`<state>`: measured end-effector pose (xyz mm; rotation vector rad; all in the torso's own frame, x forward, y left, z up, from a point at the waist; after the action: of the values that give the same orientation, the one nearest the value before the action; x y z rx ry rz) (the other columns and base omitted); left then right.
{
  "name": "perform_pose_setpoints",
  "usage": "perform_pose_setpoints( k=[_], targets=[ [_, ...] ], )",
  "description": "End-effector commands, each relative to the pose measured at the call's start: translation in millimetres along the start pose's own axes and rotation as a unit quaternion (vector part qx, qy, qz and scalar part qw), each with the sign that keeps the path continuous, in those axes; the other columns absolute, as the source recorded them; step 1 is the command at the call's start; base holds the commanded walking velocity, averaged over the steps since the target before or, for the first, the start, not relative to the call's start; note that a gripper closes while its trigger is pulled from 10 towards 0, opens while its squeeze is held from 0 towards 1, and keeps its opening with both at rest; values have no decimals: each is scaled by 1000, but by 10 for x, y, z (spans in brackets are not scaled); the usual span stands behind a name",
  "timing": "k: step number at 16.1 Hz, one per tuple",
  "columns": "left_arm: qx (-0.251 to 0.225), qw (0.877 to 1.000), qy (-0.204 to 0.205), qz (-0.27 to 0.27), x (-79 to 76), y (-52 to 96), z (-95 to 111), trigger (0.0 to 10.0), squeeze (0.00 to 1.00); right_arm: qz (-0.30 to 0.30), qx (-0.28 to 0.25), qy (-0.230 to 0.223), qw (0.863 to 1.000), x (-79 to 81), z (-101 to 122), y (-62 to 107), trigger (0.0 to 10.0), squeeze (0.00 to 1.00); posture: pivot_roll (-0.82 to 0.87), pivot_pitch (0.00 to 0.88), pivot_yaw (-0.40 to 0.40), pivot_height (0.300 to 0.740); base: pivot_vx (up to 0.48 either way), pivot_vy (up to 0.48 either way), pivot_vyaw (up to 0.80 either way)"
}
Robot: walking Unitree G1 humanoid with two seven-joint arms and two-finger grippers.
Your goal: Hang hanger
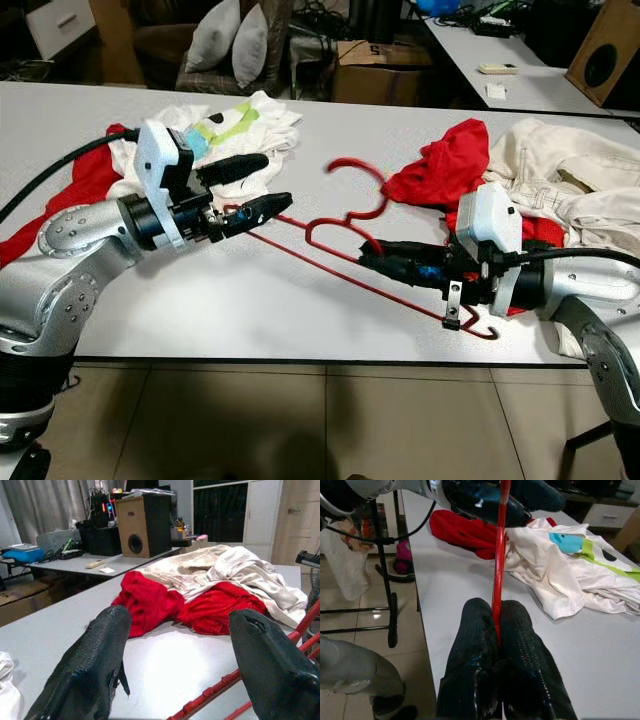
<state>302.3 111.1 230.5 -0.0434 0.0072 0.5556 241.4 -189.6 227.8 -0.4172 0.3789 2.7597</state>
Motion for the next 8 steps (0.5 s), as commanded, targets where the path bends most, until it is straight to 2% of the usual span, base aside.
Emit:
perform_pose_setpoints(
  k=[1, 6, 7, 8],
  targets=[
    [-7, 1000, -3, -1, 5, -16, 26, 10000, 0, 6, -11, 24, 1000, -12, 113, 8, 10000, 0, -5, 0, -4, 740, 0, 0, 0],
    [-106, 994, 17, 24, 115, 42, 335, 10000, 0, -10, 8, 7, 1000, 22, 12, 4, 10000, 0, 1, 0, -13, 740, 0, 0, 0],
    [-129, 990, 31, 42, 191, 109, 407, 10000, 0, -33, 25, -4, 999, 17, -75, 17, 10000, 0, 5, 0, -15, 740, 0, 0, 0],
    [-131, 989, 23, 71, 278, 193, 413, 10000, 0, -86, 43, -9, 995, -36, -166, 42, 10000, 0, 5, 0, -15, 740, 0, 0, 0]
  ],
)
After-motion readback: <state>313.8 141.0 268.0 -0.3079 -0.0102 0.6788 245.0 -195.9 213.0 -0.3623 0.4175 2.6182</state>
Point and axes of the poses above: a point about 5 cm out from each wrist's last joint towards the gripper, its own y axis pointing back from the gripper into the wrist, its own z axis along the axis of the wrist's last joint, x = y × z, the point moved 1 cm from there along -y, pointing out of the wrist towards the gripper, and after that the axes turned 9 degrees about y, right-handed, at the moved point
